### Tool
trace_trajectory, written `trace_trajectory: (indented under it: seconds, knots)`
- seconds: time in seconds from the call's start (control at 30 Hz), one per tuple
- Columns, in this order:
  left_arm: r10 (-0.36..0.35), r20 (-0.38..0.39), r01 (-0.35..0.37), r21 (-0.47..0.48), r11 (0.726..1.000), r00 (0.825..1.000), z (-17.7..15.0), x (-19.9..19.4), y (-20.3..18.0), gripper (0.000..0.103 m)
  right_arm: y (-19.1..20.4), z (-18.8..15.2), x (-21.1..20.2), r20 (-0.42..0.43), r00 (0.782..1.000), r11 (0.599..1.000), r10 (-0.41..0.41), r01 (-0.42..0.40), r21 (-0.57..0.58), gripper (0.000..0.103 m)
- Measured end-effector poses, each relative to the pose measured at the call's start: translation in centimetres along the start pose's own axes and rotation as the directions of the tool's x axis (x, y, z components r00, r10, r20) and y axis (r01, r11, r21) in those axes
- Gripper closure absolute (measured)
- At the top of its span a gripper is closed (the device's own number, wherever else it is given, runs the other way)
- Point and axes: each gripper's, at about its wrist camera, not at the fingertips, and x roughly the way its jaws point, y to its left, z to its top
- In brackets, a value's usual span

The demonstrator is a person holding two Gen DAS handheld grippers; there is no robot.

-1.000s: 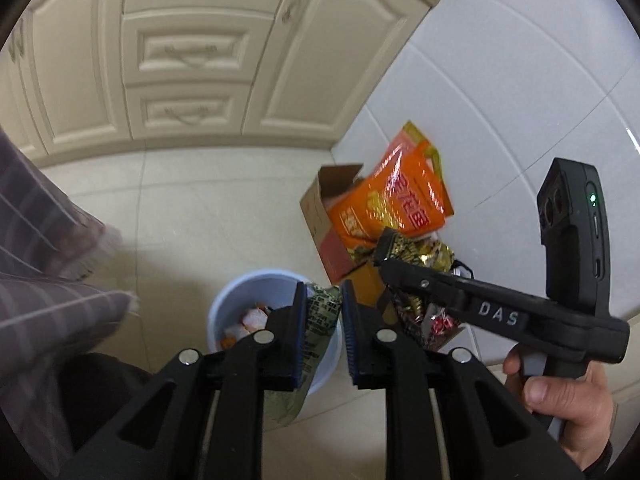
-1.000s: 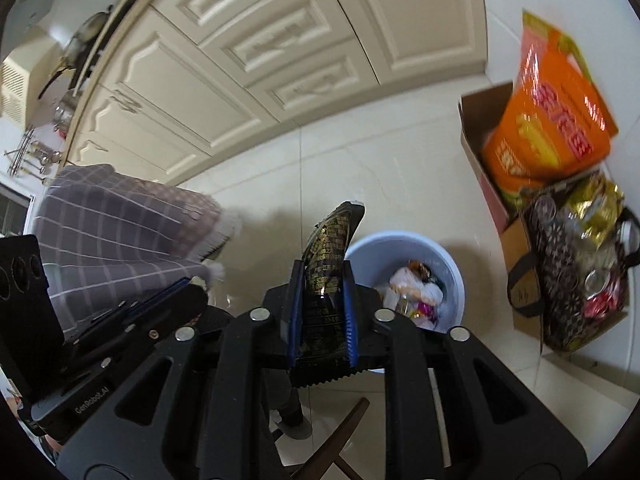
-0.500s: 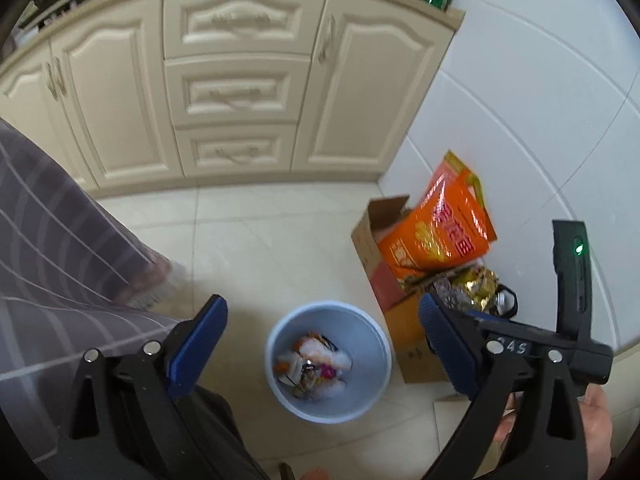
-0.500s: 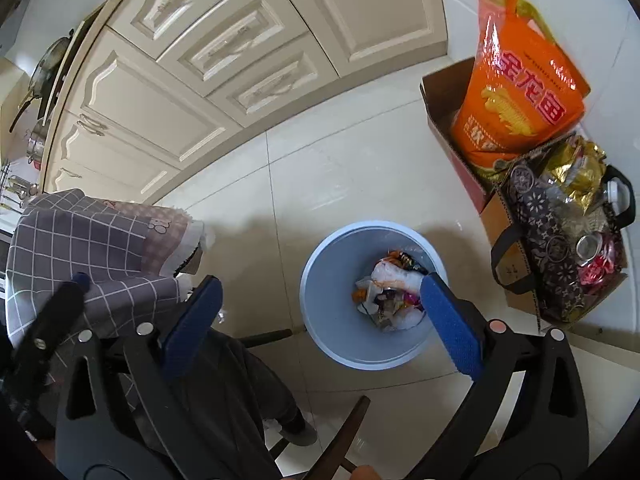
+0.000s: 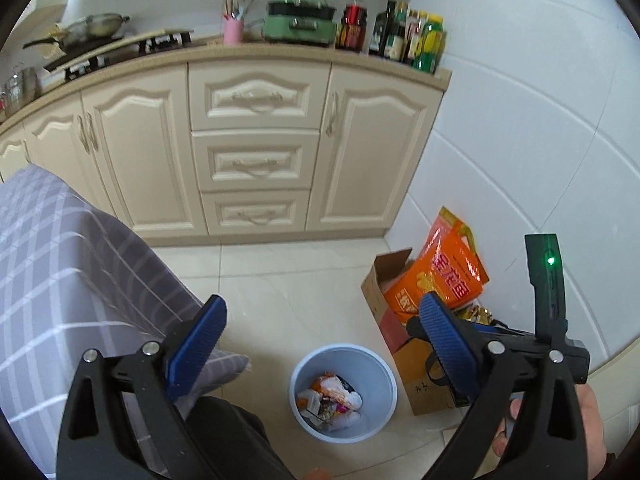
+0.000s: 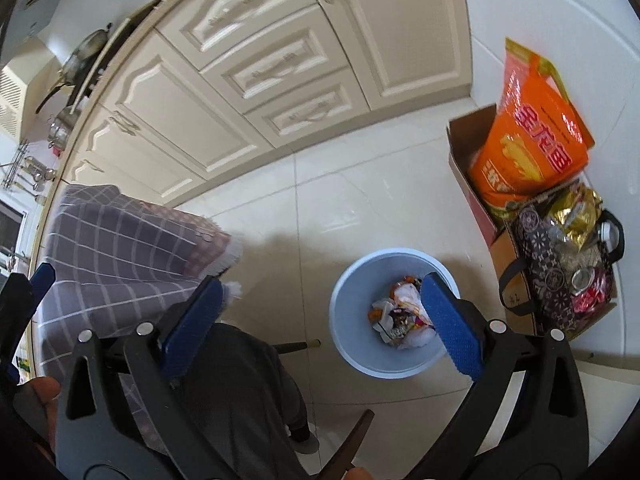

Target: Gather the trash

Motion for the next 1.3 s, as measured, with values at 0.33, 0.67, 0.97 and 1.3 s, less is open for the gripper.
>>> trace_trajectory:
  seconds: [0.33, 0.67, 0.97, 1.3]
  knots:
    - [0.147, 0.176, -0.146, -0.016, 0.989, 0.973, 1.9, -10.5, 4.2, 0.007, 11.3, 1.6, -5.8, 0.101, 0.987, 0.976, 0.122, -0.101, -0.194, 0.006]
    - [0.382, 0.274, -0.357, -0.138, 0.924, 0.883, 1.8, -21.5, 12.5, 0.006, 26.8, 0.0, -9.3, 0.100, 0.950, 0.864, 0.296, -0.221, -0.452, 0.006]
    - [0.598, 0.287, -0.530, -0.284, 0.799, 0.749, 0.4, -30.2, 19.2, 0.005, 38.1, -3.1, -12.2, 0.110, 0.915, 0.754, 0.388, -0.247, -0.608, 0.006]
    - [0.748, 0.256, -0.637, -0.400, 0.658, 0.612, -1.3, -37.4, 23.1, 0.005, 44.9, -7.1, -15.0, 0.174, 0.887, 0.679, 0.428, -0.188, -0.710, 0.006]
